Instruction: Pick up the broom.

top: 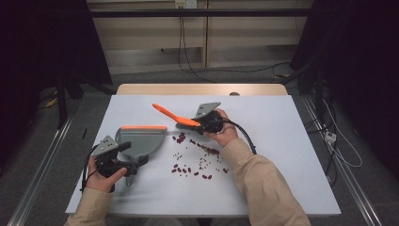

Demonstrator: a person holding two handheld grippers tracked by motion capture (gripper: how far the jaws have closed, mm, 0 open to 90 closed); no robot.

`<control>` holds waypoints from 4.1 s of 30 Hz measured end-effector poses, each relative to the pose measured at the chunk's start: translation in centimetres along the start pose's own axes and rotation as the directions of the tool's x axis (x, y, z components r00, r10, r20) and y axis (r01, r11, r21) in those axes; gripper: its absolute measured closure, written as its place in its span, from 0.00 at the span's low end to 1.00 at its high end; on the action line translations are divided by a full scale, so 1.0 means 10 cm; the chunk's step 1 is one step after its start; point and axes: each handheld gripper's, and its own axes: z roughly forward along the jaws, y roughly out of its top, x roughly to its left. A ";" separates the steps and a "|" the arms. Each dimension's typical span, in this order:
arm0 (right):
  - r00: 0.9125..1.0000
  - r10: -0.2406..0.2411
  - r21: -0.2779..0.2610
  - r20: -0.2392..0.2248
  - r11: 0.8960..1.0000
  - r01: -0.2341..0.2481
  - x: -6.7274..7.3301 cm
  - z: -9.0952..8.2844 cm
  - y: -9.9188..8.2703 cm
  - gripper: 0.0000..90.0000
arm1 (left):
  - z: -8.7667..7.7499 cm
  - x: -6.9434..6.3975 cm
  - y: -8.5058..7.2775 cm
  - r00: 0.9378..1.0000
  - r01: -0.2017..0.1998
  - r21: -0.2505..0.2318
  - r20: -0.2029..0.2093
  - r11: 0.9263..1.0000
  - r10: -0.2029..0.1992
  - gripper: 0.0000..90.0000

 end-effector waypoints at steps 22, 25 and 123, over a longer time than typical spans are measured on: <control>0.993 -0.058 0.007 -0.102 0.998 0.059 0.42 -0.41 -0.14 0.79 | 0.04 -0.02 0.01 1.000 -0.003 0.000 0.003 1.000 0.003 0.06; 0.995 -0.039 -0.012 -0.087 0.999 0.038 0.37 -0.43 -0.11 0.79 | 0.03 -0.02 0.01 1.000 -0.003 0.000 0.002 1.000 0.003 0.06; 0.855 0.519 -0.221 -0.001 0.834 -0.506 0.89 -0.53 0.13 0.79 | 0.01 0.01 0.01 1.000 0.000 -0.008 -0.003 1.000 0.000 0.06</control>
